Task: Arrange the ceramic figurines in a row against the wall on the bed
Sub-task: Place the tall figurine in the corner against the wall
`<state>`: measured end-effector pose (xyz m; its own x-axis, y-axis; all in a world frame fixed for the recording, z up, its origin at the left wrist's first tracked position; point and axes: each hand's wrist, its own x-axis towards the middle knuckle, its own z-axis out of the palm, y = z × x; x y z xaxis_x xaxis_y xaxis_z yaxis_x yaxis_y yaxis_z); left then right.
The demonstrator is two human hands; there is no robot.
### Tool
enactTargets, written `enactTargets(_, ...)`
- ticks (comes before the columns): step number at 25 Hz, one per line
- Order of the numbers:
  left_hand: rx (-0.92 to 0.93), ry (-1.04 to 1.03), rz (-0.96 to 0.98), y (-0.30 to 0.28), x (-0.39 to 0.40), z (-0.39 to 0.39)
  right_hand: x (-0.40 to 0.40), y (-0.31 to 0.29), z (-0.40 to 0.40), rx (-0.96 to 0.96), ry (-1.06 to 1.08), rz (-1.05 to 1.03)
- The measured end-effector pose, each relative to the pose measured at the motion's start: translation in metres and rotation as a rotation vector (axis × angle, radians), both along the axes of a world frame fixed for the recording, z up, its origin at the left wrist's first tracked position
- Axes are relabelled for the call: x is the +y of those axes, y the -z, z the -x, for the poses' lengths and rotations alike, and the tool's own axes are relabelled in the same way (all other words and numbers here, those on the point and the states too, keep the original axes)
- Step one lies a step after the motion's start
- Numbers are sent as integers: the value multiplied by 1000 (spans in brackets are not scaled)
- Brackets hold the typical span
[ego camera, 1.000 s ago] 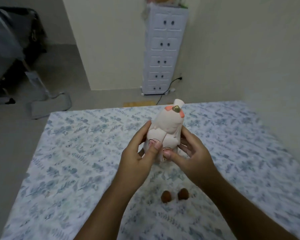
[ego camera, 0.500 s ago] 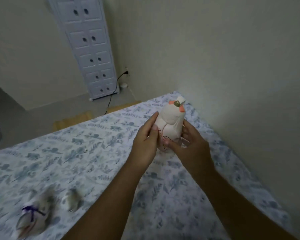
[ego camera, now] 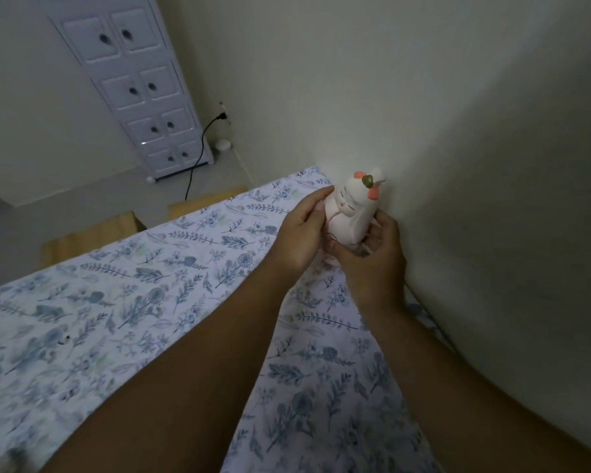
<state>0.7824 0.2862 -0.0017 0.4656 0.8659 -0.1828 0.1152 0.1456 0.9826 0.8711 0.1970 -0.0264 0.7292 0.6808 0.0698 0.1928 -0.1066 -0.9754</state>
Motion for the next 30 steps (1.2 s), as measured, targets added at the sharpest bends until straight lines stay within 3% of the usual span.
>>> enactTargets(8, -1, 12, -19, 21, -1, -6, -5, 18, 6, 53, 20, -59)
enactTargets(13, 19, 39, 6, 6, -6, 3, -6, 16, 7, 15, 2, -1)
enactTargets(15, 51, 22, -1, -3, -17, 24, -15, 16, 13, -97, 0, 134)
enactTargets(17, 118, -19, -62, -5, -35, 61, -33, 15, 31, -306, 45, 306)
enactTargets(19, 233, -59, -147, -5, -59, 111, -54, 11, 63, -532, 26, 352)
enactTargets(22, 418, -163, -223, -4, -103, 207, -71, 5, 137, -640, -238, 352)
enactTargets(30, 735, -452, -246, 11, -194, 443, -88, 9, 348, -693, -907, 402)
